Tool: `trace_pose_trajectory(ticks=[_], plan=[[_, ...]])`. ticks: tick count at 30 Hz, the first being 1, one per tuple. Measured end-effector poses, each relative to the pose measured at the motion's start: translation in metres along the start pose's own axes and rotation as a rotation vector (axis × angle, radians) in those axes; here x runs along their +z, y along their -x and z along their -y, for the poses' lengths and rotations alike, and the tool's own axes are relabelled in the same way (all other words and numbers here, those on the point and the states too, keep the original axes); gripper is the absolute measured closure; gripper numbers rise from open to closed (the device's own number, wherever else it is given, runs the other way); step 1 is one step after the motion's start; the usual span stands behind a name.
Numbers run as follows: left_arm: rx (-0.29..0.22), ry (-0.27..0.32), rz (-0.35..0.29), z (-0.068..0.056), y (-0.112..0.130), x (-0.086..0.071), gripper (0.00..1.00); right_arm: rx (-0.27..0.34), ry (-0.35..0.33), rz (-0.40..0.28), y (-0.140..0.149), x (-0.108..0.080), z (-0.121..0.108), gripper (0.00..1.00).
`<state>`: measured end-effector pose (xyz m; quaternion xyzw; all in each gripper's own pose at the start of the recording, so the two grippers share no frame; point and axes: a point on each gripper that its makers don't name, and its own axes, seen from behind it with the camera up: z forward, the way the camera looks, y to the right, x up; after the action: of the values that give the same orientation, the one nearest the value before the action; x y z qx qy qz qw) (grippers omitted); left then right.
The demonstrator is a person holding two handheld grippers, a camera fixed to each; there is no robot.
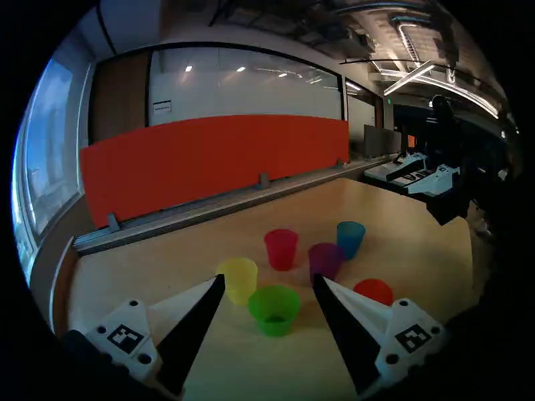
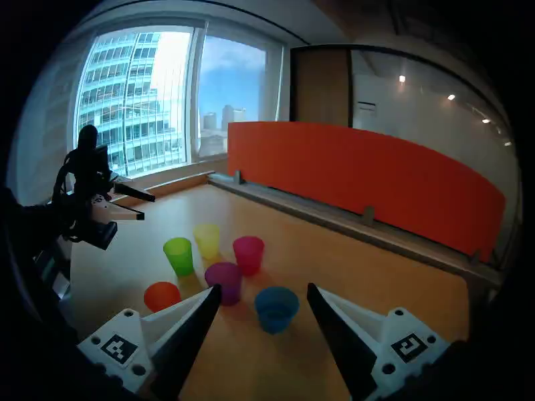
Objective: Pour water
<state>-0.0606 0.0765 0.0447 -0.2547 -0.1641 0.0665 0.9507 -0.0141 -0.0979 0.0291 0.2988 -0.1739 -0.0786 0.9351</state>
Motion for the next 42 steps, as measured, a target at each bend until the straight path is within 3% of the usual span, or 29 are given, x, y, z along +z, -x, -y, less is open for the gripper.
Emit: trace_pose_trajectory(ticks=[23,42], plan=[[0.013,0.048,0.122,-0.009,0.05,0.025,0.02,-0.004,0.005,0.078,0.044,0.036,-0.011,0.01],[0.012,0.077,0.235,-0.012,0.084,0.045,0.02,0.003,-0.004,0.112,0.061,0.061,-0.016,0.01]])
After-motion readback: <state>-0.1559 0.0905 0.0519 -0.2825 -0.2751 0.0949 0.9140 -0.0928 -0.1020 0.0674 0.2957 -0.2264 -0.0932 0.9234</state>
